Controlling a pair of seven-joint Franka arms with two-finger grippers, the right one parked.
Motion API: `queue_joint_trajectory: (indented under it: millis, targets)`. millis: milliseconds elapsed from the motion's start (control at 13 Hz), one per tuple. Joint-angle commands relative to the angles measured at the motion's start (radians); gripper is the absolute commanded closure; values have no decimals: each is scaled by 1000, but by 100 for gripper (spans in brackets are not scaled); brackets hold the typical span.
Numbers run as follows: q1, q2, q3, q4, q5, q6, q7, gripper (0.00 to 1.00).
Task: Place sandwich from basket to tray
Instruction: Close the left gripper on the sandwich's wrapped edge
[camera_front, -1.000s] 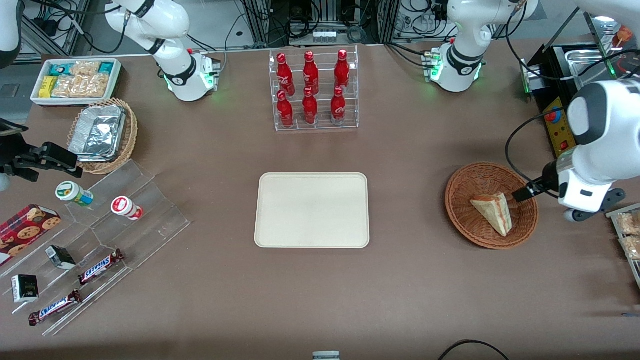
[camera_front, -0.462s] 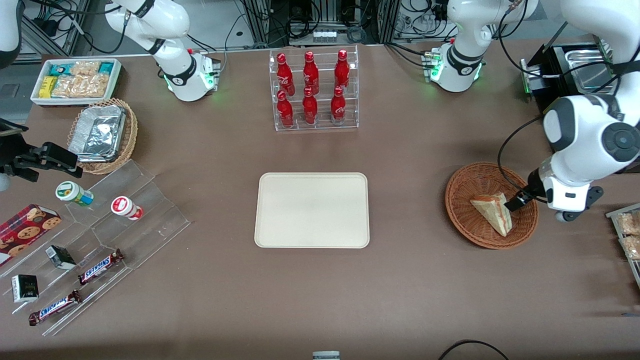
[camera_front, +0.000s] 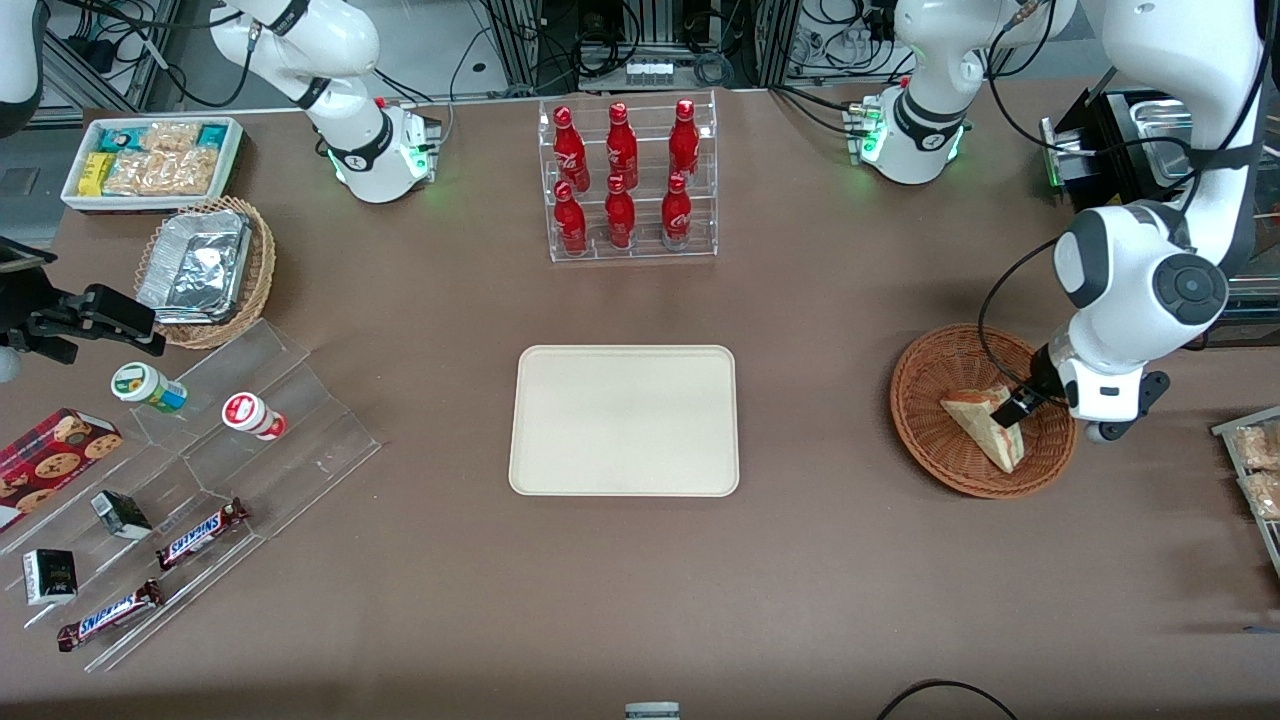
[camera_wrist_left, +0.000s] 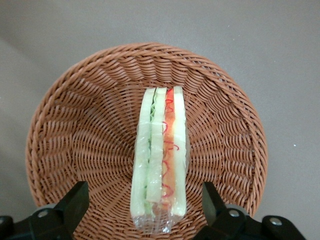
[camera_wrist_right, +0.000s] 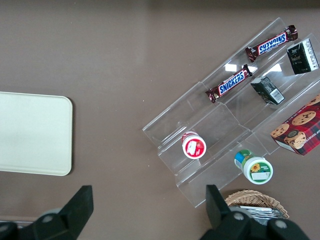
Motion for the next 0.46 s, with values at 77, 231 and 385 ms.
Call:
queue_joint_trajectory:
  millis: [77, 231, 385]
  targets:
    - [-3, 34, -4, -18, 17, 80, -32, 0]
    - [-15, 51, -4, -27, 24, 99, -32, 0]
    - [-22, 54, -4, -32, 24, 99, -32, 0]
